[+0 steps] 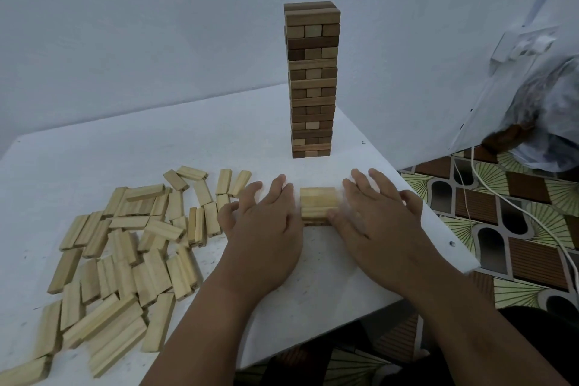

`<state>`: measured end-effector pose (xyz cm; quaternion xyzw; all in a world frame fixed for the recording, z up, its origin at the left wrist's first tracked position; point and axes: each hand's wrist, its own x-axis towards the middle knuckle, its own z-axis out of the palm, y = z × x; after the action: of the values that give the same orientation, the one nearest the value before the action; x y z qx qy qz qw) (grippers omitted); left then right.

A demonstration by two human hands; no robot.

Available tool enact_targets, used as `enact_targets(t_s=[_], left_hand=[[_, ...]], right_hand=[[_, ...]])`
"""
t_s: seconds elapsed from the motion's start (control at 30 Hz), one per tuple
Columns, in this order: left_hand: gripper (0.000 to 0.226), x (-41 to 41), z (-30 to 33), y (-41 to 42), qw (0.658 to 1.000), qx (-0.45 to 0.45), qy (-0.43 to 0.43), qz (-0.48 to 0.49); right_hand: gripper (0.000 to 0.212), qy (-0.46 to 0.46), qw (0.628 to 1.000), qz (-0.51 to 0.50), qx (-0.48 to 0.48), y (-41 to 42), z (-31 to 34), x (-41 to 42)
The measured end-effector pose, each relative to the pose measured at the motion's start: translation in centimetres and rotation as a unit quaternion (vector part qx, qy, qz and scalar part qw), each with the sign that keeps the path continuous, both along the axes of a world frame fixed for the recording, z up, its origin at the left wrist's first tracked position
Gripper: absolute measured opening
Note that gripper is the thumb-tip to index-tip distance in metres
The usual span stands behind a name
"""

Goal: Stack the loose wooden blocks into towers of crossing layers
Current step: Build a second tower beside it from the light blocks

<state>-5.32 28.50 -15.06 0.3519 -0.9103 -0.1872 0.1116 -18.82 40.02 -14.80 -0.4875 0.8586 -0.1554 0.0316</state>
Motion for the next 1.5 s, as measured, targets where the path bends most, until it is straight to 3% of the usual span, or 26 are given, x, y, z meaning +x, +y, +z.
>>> enact_targets(t_s=[0.1, 0.2, 0.37, 0.5, 0.6, 0.8, 1.07, 1.23, 1.5], left_hand=[[0.06, 0.6, 1.6, 0.1, 0.997, 0.021, 0.072, 0.032], [0.046, 1.8, 2.8, 0.1, 0.986, 0.026, 0.153, 0.056], [0.02, 6.3, 2.7, -0.5, 0.971, -0.006, 0.226, 0.072], [0.027, 11.2, 2.4, -0.9, 0.96, -0.068, 0.256, 0.092], [0.026, 14.3, 1.6, -0.6, 0.945, -0.09, 0.288, 0.123], [0.016, 17.0, 0.7, -0.5, 0.963, -0.068, 0.206, 0.162], [0.015, 17.4, -0.4, -0.5, 0.981, -0.048, 0.091, 0.165], [0.017, 17.7, -0.3, -0.5, 0.983, -0.06, 0.079, 0.157], [0.025, 16.4, -0.5, 0.3, 0.987, -0.085, 0.064, 0.118]], right_hand=[[0.073, 0.015, 0.994, 0.008, -0.109, -0.5, 0.1, 1.1], [0.056, 0.023, 0.978, 0.045, -0.2, -1.4, -0.4, 2.8], [0.042, 0.015, 0.961, 0.123, -0.246, -2.5, -0.9, 5.9], [0.028, 0.015, 0.953, 0.191, -0.237, -3.1, -1.0, 8.6], [0.03, 0.016, 0.95, 0.241, -0.197, -3.6, -1.6, 10.7], [0.037, 0.046, 0.953, 0.271, -0.131, -4.2, -2.3, 14.0], [0.029, 0.049, 0.971, 0.189, -0.139, -2.9, -1.7, 12.6], [0.039, 0.028, 0.966, 0.242, -0.089, -3.3, -1.5, 14.5], [0.024, 0.005, 0.974, 0.199, -0.112, -2.2, -1.2, 11.0]])
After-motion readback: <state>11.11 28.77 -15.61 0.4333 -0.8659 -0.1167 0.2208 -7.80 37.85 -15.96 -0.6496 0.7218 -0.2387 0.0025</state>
